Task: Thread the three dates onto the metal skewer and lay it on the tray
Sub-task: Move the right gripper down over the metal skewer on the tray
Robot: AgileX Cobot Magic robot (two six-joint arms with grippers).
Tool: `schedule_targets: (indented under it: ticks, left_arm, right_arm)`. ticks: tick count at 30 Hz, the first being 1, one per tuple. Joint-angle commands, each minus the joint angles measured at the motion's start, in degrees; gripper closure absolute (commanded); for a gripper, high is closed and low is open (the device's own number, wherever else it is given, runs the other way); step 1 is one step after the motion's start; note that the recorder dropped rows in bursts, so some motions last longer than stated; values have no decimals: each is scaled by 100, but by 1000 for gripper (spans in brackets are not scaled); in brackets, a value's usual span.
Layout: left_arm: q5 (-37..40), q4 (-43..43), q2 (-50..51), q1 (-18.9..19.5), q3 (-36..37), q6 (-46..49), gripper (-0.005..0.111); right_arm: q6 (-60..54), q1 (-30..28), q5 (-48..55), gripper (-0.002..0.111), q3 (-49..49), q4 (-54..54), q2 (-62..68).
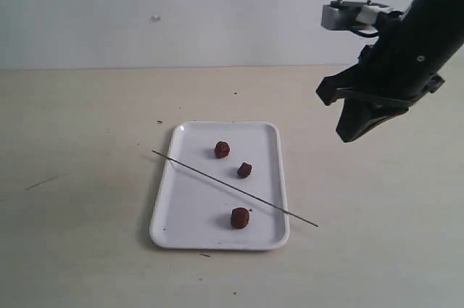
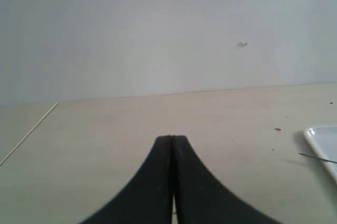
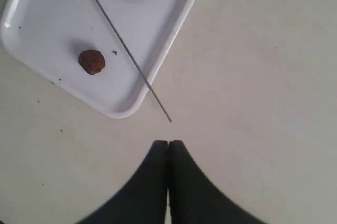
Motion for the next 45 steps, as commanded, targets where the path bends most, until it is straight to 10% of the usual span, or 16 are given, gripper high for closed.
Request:
schedule_targets:
  ticks: [1, 9, 14, 45]
  left_arm:
    - [-8, -9, -23, 29, 22, -23, 107]
    - [-8, -9, -23, 29, 22, -23, 107]
    - [-8, -9, -23, 29, 22, -23, 107]
    - [-8, -9, -23, 29, 22, -23, 107]
  right_arm:
    - [-327, -20, -39, 101, -79, 395, 341]
    - [-1474, 970, -525, 101, -259, -1259, 985]
    - [-1623, 1113, -2175, 92, -312, 90, 995]
    - [-1260, 1809, -899, 72, -312, -1121, 1800]
